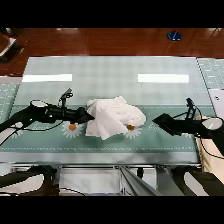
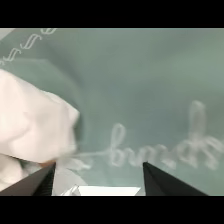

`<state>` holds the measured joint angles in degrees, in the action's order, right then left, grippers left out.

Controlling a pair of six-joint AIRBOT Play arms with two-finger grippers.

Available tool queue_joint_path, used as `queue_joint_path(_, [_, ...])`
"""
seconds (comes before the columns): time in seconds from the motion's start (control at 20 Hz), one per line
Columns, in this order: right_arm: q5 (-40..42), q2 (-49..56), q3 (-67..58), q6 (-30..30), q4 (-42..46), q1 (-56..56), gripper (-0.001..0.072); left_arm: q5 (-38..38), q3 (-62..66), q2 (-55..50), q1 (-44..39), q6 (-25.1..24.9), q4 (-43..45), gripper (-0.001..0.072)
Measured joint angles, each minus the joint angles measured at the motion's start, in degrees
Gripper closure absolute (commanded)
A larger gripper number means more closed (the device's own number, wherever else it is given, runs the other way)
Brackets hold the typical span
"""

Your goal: Fold the shirts.

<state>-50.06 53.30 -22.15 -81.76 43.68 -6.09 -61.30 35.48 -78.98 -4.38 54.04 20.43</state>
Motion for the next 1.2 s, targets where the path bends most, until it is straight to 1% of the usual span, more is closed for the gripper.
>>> queue_joint_path(0.15, [1.31,10.6,-5.29,3.04,-4.11,5.18,0.0103,-1.25,1.53,-0.61,0.72,-0.52,-0.37,0.0688])
queue_joint_path(0.2, [1.38,14.23,-7.67,3.76,-5.25,6.8,0.0171,-1.51,1.79,-0.68,0.85,-0.66,-0.39,0.0688])
queue_joint_path(0.25, [1.03,17.51,-10.01,4.2,-6.21,8.33,0.0329,-1.66,1.97,-0.79,0.9,-0.7,-0.57,0.0688])
queue_joint_path(0.3, [0.76,20.65,-12.52,4.59,-5.99,9.86,0.0597,-1.7,2.12,-0.81,1.01,-0.74,-0.59,0.0688])
queue_joint_path(0.35, [0.66,23.3,-15.3,5.03,-5.62,11.15,0.0684,-1.77,2.29,-0.85,1.03,-0.74,-0.61,0.0688])
queue_joint_path(0.45, [-0.76,26.32,-21.31,6.36,-6.43,12.61,0.0685,-2.36,3.43,-0.83,1.31,-0.76,-0.59,0.0688])
queue_joint_path(0.55, [-4.55,27.36,-29.51,6.75,-5.35,12.94,0.0686,-3.58,6.99,-0.39,2.34,-0.7,-0.68,0.0689])
queue_joint_path(0.7, [-10.14,26.53,-47.76,3.02,1.64,12.02,0.0686,-5.31,18.18,1.25,5.01,2.12,-0.9,0.0689])
queue_joint_path(0.85, [-17.07,24.81,-69.55,-1.9,11.69,11.28,0.0686,-6.67,34.07,3.15,8.0,7.63,0.79,0.0689])
queue_joint_path(0.95, [-21.86,22.64,-81.9,-3.72,17.18,11.1,0.0686,-8.98,45.81,4.59,9.88,12.61,5.44,0.0689])
queue_joint_path(1.0, [-23.54,20.81,-86.07,-4.33,19.52,11.06,0.0686,-10.73,51.74,5.55,10.64,15.13,8.98,0.0689])
queue_joint_path(1.1, [-26.99,16.0,-91.56,-5.03,24.28,10.99,0.0686,-14.34,61.16,8.24,11.61,19.41,17.16,0.0689])
queue_joint_path(1.2, [-31.04,10.34,-94.33,-5.07,27.78,10.97,0.0686,-17.59,67.01,12.59,12.04,22.03,23.3,0.0689])
